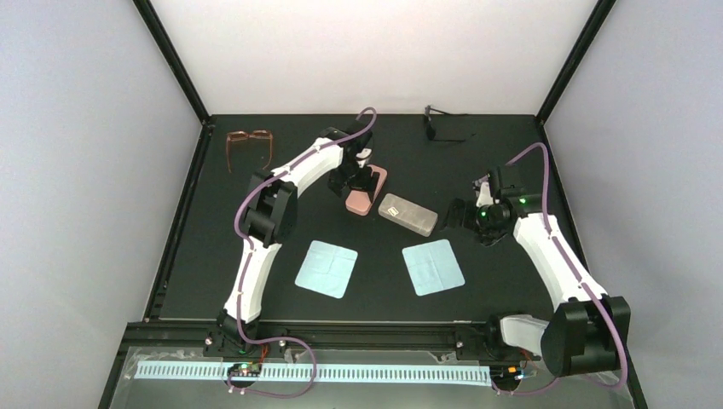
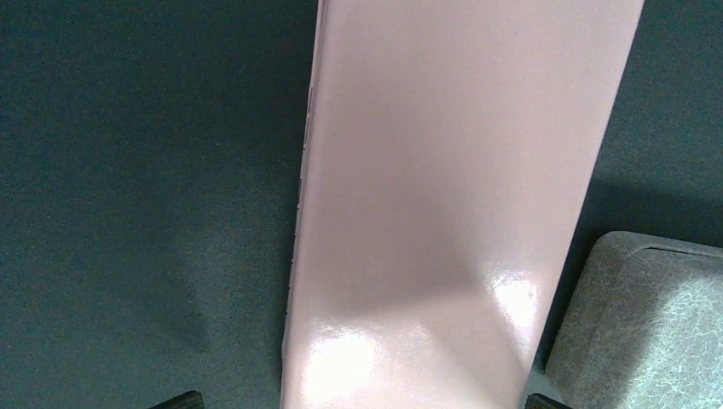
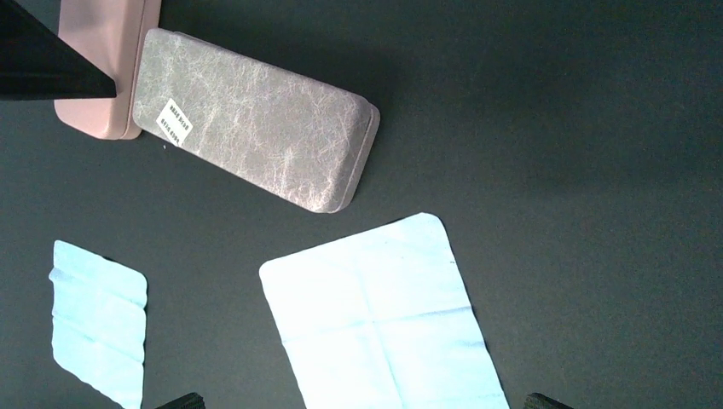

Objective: Organize the sunglasses
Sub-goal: Pick up the sunglasses case from the center of the board.

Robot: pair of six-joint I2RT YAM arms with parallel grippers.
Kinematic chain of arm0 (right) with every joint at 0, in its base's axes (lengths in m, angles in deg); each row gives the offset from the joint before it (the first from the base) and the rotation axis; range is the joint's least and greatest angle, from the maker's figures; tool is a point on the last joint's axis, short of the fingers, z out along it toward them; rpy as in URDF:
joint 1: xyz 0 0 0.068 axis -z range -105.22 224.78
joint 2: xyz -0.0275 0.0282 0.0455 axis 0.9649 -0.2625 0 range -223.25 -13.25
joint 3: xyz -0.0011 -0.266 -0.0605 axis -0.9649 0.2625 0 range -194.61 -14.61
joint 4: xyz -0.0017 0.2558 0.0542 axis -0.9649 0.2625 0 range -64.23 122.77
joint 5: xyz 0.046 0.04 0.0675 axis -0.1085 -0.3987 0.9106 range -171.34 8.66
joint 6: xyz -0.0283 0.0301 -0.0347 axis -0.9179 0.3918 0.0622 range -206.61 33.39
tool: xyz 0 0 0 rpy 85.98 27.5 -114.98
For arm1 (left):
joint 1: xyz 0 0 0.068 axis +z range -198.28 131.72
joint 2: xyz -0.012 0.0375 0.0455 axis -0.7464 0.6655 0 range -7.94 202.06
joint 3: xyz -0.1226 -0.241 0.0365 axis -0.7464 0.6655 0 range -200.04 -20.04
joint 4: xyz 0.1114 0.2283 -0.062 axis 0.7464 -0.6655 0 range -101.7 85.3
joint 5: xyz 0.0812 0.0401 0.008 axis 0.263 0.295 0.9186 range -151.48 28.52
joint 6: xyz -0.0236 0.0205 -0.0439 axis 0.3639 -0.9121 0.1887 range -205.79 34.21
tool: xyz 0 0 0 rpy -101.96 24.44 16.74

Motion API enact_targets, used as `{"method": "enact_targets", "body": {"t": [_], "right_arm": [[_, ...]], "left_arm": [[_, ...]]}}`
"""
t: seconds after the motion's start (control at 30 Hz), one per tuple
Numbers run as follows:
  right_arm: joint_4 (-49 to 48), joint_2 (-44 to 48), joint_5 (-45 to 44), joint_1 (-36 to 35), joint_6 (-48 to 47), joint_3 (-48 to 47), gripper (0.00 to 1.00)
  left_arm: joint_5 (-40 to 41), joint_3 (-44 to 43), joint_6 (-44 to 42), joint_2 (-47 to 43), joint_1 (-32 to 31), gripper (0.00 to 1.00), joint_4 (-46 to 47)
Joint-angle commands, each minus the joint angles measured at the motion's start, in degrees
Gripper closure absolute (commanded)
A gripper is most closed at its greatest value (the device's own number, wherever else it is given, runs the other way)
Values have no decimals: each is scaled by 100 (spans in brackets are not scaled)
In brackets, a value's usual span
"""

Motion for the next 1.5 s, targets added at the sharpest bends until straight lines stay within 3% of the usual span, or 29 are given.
{"method": "enact_targets", "body": {"t": [0.0,0.4,0.7,0.87,1.07,1.2,1.47], "right_arm": [[123,223,-97,-34,10,95,0],[209,396,-118,-30,8,220,0],[182,397,-88,-31,31,281,0],[24,524,114,-31,195,292,0],[-7,757,400,-35,438,38,0],[-510,1053,1137,-32,870,108,0],[-1982,1982,2463,-32,2507,329,0]], "left_arm": [[-119,-89,-70,126,-81,1,49],[215,-252,-62,386,-316,10,-61],[313,-222,-33,90,-340,47,14],[248,-177,106,-363,-338,51,-56],[-314,478,341,-1399,-334,51,338],[-1084,899,398,-2020,-333,53,610],[-2908,1545,1096,-3320,-350,70,1105]]}}
